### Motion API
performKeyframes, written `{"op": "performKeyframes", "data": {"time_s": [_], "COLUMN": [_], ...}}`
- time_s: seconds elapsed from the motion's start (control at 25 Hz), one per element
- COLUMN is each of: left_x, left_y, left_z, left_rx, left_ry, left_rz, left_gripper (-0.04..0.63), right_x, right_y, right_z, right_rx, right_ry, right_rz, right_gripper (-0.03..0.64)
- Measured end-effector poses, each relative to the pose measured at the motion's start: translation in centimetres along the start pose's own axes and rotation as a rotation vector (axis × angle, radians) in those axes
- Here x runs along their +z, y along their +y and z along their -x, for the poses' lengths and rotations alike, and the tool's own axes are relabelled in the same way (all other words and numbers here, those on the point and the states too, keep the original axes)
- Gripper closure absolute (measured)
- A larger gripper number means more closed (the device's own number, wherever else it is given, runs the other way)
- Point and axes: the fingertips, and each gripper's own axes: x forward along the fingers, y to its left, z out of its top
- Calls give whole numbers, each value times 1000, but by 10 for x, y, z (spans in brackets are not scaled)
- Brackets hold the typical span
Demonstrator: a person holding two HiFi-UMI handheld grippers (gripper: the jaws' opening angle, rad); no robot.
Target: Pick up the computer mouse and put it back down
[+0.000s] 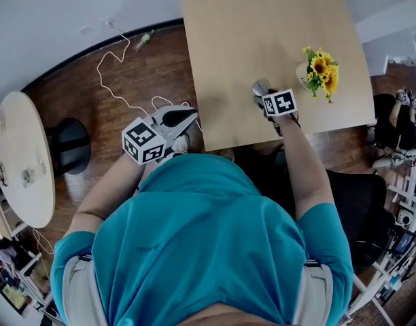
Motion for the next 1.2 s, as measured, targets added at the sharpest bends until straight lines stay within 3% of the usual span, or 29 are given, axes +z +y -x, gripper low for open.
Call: {"op": "performKeyframes", "data": {"time_s": [0.32,0.8,1.2], "left_x": [14,49,68], "left_y": [-3,0,2], "left_z": [-5,-12,-20], "left_rx": [-6,-8,4], "left_ry": [-24,-73,-98], "left_rz": [-5,-16,-21], "left_gripper": [591,591,591], "right_x": [16,60,65], "right_y": [11,60,78], "right_z": [46,159,231], "right_rx": [58,271,341], "right_ry": [-136,-551,-806], "right_rz": [-13,9,29], "right_gripper": [328,328,328]}}
